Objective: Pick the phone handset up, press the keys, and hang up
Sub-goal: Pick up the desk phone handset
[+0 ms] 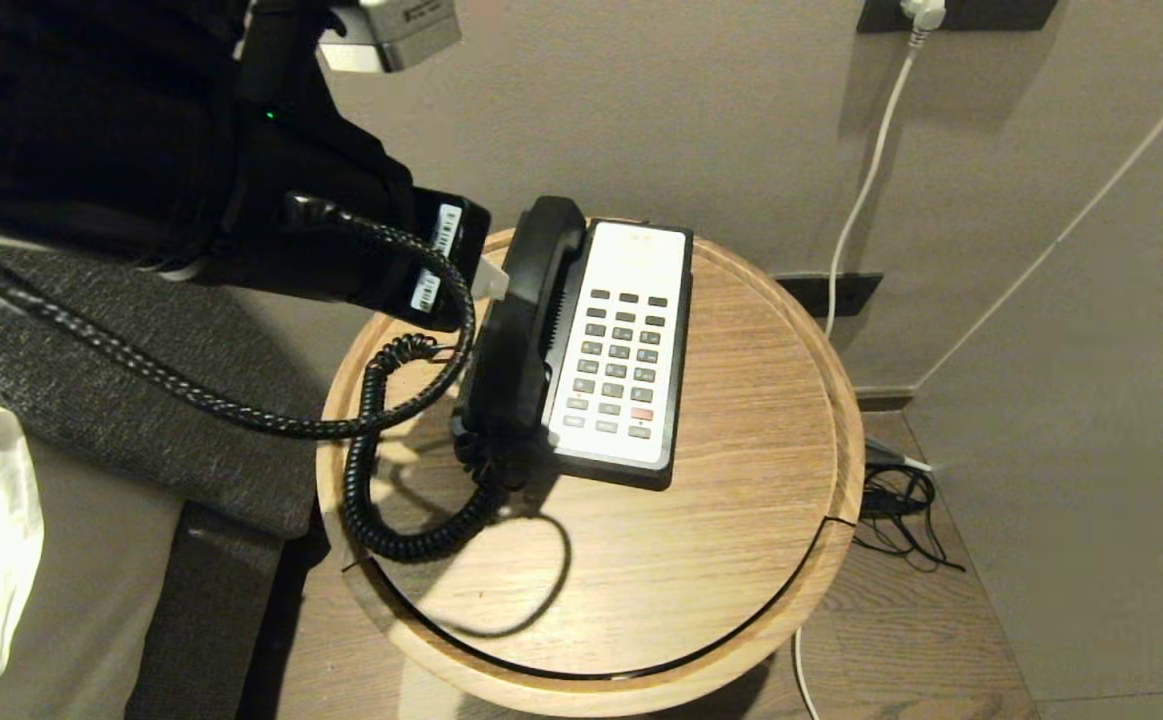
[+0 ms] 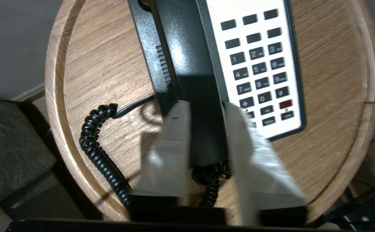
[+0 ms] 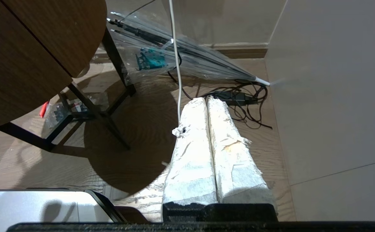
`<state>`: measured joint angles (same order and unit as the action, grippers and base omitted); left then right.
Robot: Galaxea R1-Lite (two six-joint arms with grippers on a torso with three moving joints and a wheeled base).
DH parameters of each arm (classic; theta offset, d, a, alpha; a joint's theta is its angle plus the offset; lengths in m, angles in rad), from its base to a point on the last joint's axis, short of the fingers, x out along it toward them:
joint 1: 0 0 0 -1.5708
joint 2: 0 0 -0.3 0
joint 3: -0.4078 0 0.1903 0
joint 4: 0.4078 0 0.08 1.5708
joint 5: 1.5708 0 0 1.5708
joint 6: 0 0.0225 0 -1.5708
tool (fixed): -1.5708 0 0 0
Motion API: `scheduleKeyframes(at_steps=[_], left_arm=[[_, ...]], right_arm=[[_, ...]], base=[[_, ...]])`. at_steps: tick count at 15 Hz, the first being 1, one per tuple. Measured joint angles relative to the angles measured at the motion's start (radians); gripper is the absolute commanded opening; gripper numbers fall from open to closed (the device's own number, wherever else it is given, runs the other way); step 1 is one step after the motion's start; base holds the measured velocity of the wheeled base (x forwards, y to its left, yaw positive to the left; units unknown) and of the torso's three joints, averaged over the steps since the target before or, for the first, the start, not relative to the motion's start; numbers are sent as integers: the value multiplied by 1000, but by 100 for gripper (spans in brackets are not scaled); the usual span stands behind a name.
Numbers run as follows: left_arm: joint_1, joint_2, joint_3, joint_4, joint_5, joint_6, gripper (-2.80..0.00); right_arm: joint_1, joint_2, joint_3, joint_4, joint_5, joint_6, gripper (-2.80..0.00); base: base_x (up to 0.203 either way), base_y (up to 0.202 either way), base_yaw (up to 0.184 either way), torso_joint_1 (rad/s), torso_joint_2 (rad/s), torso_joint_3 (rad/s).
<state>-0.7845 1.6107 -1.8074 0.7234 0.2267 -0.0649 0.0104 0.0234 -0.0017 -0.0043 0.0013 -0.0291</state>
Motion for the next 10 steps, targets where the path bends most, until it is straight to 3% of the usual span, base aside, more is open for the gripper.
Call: scheduleKeyframes(at_steps=[10], left_arm=[[-10, 112, -67, -31, 86, -31, 0]], right_arm=[[0, 0, 0, 0, 0, 0, -280]], base=[[0, 0, 0, 0, 0, 0]])
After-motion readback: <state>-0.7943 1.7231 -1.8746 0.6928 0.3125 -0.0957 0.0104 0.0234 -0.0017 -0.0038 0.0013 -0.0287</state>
